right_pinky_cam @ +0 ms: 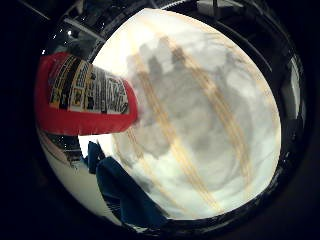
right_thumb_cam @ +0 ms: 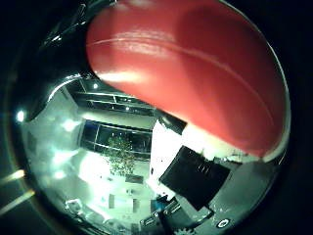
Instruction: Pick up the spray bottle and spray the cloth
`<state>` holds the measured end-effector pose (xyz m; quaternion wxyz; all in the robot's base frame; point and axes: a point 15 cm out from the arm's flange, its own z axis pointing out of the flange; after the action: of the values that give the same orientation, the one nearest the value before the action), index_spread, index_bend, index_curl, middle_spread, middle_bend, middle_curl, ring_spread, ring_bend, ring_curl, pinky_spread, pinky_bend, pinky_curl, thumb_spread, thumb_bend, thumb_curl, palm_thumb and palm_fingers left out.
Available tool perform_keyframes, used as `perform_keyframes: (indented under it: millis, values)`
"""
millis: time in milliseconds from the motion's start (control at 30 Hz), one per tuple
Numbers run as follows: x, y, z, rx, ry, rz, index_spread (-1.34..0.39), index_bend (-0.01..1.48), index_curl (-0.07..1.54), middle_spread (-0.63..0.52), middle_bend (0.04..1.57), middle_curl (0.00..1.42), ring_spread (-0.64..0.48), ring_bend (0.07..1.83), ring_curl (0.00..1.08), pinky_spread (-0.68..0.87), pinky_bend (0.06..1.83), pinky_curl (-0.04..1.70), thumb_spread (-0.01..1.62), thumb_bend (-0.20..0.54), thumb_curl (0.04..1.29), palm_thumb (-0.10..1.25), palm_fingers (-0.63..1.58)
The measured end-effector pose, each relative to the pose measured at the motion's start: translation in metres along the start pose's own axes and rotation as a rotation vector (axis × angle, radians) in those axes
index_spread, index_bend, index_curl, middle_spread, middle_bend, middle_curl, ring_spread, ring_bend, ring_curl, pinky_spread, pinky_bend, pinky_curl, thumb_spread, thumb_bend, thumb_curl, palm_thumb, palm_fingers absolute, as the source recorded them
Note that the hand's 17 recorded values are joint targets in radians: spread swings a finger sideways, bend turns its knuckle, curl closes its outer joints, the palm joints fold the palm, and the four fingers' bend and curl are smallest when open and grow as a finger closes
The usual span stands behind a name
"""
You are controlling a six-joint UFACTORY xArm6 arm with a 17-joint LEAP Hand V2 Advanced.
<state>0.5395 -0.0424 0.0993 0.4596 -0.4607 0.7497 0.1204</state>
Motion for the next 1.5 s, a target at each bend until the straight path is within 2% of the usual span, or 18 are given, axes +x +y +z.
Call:
perform_keyframes:
  millis: [100, 133, 200, 267, 367, 567, 800, 1067, 1267, 1500]
  values:
    - [-0.017, 0.005, 0.009, -0.021, -0.102, -0.006, -0.35, 0.23, 0.39, -0.14, 0.55, 0.47, -0.18, 0.84, 0.37, -0.11, 0.57, 0.26, 0.98, -0.003, 0.34, 0.71, 1.18]
    - [-0.023, 0.006, 0.011, -0.023, -0.132, -0.012, -0.37, 0.28, 0.43, -0.15, 0.59, 0.49, -0.2, 0.89, 0.39, -0.19, 0.63, 0.28, 0.98, -0.007, 0.34, 0.75, 1.21]
    - [-0.03, 0.008, 0.015, -0.025, -0.182, -0.016, -0.39, 0.44, 0.51, -0.16, 0.78, 0.55, -0.22, 0.99, 0.43, -0.36, 0.72, 0.3, 0.97, -0.008, 0.36, 0.82, 1.37]
    - [-0.033, 0.011, 0.019, -0.034, -0.212, -0.013, -0.38, 0.59, 0.58, -0.15, 0.88, 0.58, -0.21, 1.05, 0.45, -0.41, 0.82, 0.34, 0.97, -0.009, 0.38, 0.86, 1.46]
    - [-0.043, 0.01, 0.024, -0.051, -0.265, -0.018, -0.33, 0.84, 0.69, -0.13, 1.07, 0.64, -0.2, 1.23, 0.52, -0.35, 1.08, 0.47, 0.93, -0.003, 0.44, 0.96, 1.41]
    - [-0.054, 0.013, 0.025, -0.079, -0.329, 0.001, -0.24, 1.06, 0.77, -0.11, 1.26, 0.68, -0.17, 1.41, 0.59, -0.23, 1.31, 0.63, 0.81, -0.011, 0.6, 1.09, 1.24]
    - [-0.069, 0.013, 0.022, -0.11, -0.356, -0.028, -0.22, 1.12, 0.78, -0.1, 1.33, 0.68, -0.16, 1.48, 0.6, -0.16, 1.32, 0.77, 0.65, -0.015, 0.74, 1.09, 1.17]
    - [-0.09, 0.014, 0.002, -0.178, -0.316, -0.109, -0.21, 1.13, 0.78, -0.1, 1.36, 0.67, -0.15, 1.5, 0.59, -0.15, 1.25, 0.91, 0.58, -0.016, 0.83, 1.08, 1.16]
    - [-0.111, 0.005, -0.025, -0.252, -0.231, -0.204, -0.21, 1.14, 0.78, -0.1, 1.36, 0.66, -0.15, 1.51, 0.59, -0.16, 1.18, 1.01, 0.54, -0.016, 0.88, 1.09, 1.16]
    - [-0.116, 0.013, -0.066, -0.373, -0.043, -0.285, -0.21, 1.14, 0.78, -0.1, 1.37, 0.65, -0.15, 1.51, 0.58, -0.17, 1.12, 1.11, 0.51, -0.019, 0.92, 1.08, 1.17]
